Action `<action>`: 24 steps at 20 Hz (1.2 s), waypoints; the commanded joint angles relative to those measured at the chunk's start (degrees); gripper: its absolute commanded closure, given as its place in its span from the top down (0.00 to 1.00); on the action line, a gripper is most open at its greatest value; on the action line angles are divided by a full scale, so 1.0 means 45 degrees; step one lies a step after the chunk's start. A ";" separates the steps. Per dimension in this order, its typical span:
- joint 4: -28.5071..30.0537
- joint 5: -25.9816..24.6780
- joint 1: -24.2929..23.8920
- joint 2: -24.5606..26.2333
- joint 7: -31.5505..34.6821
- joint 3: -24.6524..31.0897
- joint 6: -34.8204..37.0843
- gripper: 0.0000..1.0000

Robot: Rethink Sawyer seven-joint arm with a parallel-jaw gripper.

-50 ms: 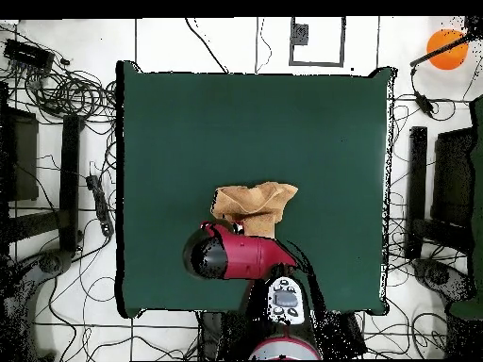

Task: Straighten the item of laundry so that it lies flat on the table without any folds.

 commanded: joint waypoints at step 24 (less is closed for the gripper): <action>0.0316 0.0241 0.0200 0.1458 0.2462 0.0459 -0.1758 1.00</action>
